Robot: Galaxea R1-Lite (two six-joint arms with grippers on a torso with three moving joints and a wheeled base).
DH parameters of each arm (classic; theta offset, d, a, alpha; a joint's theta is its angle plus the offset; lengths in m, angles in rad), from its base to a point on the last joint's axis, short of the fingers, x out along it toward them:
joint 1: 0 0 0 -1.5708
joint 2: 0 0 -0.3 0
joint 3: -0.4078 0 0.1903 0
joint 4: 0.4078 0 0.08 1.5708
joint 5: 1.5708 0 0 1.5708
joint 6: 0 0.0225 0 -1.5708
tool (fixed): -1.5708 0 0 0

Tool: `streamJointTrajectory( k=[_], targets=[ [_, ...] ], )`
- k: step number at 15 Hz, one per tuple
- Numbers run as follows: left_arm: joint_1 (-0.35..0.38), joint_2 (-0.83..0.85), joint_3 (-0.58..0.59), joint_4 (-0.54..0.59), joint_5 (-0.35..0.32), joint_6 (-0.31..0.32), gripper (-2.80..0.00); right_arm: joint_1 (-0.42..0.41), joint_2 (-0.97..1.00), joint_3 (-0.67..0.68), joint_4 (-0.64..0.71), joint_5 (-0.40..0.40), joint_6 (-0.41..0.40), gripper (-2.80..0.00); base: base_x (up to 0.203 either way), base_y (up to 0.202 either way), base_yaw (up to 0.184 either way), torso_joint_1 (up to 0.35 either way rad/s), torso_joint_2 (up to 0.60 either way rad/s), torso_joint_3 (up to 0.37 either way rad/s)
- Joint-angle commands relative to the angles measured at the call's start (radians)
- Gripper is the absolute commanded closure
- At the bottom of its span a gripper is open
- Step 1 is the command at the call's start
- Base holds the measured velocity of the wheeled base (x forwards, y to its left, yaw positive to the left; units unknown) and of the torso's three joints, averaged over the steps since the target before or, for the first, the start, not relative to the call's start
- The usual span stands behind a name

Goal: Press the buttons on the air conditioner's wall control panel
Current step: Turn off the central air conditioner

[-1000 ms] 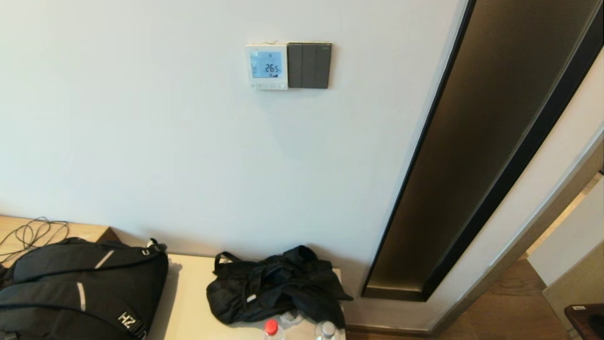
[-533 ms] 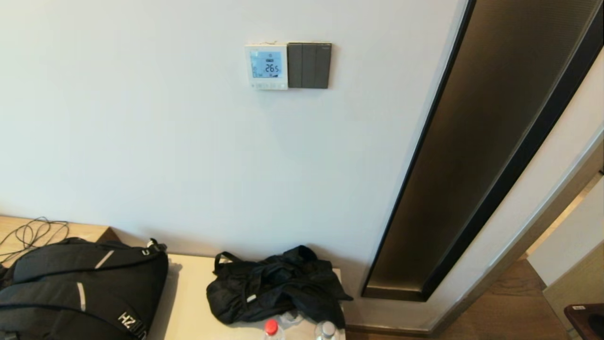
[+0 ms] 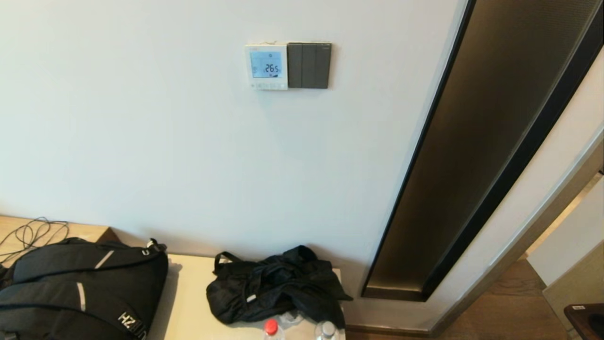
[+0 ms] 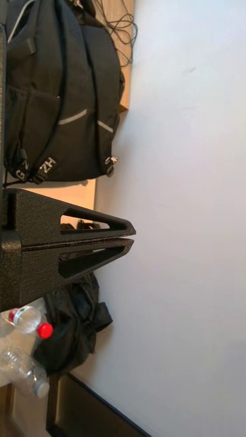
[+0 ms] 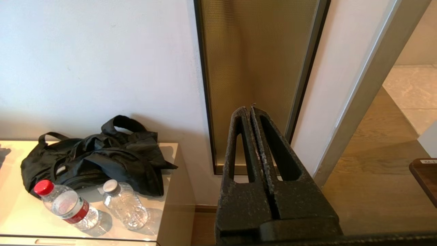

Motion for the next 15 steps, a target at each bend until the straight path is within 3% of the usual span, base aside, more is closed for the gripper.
streamJointTrajectory(
  k=[1,4,7,11,13,15],
  targets=[
    [0.000,0.132,-0.138,0.011,-0.010,-0.001,0.00,0.000,-0.001,0.000,0.000,0.000,0.000,0.00,0.000,0.000,0.000,0.000,0.00,0.000],
    [0.000,0.297,-0.313,0.007,-0.048,-0.010,0.00,0.000,-0.001,0.000,0.000,0.000,-0.001,0.00,0.000,0.000,0.000,0.000,0.00,0.000],
    [-0.001,0.446,-0.424,-0.006,-0.130,-0.022,0.00,0.000,-0.001,0.000,0.000,0.000,-0.001,0.00,0.000,0.000,0.000,0.000,0.00,0.000],
    [-0.001,0.639,-0.508,-0.120,-0.214,-0.025,0.00,0.000,-0.001,0.000,0.000,0.000,-0.001,0.00,0.000,0.000,0.000,0.000,0.00,0.000],
    [-0.004,0.760,-0.548,-0.180,-0.230,-0.029,0.00,0.000,-0.001,0.000,0.000,0.000,-0.001,0.00,0.000,0.000,0.000,0.000,0.00,0.000],
    [-0.052,0.878,-0.613,-0.234,-0.232,-0.033,0.00,0.000,-0.001,0.000,0.000,0.000,-0.001,0.00,0.000,0.000,0.000,0.000,0.00,0.000]
  ],
)
